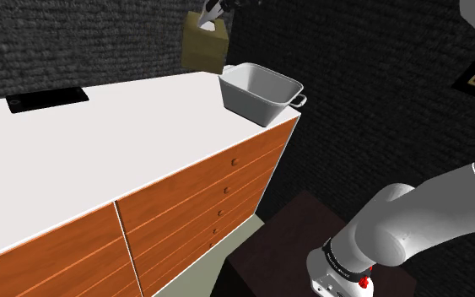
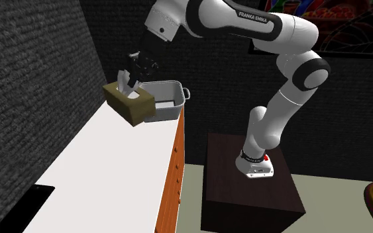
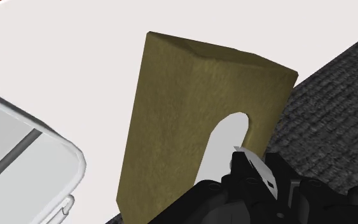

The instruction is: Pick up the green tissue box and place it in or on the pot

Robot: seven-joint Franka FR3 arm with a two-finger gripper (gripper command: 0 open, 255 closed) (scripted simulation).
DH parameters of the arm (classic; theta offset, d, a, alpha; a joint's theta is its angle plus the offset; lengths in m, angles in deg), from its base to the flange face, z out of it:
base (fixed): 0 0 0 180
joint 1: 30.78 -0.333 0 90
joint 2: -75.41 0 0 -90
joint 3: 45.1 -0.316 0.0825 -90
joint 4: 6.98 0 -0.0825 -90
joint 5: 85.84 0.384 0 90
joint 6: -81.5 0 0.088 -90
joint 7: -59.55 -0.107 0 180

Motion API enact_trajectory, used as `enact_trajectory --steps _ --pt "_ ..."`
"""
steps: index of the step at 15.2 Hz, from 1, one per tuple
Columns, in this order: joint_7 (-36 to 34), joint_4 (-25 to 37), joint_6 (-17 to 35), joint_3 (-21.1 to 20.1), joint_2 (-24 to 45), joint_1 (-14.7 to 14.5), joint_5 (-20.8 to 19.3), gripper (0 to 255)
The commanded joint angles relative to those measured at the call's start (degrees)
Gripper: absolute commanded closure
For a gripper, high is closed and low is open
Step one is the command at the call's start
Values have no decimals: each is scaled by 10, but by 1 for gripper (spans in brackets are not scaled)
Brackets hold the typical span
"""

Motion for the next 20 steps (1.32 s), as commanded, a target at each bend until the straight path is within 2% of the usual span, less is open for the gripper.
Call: enact_trajectory --steps 1,10,18,20 --pt "29 5 -21 25 -6 6 9 255" --pt "142 37 -101 129 -9 34 37 255" --pt "239 120 -188 226 36 62 63 255" --pt "244 93 -171 223 26 62 62 255"
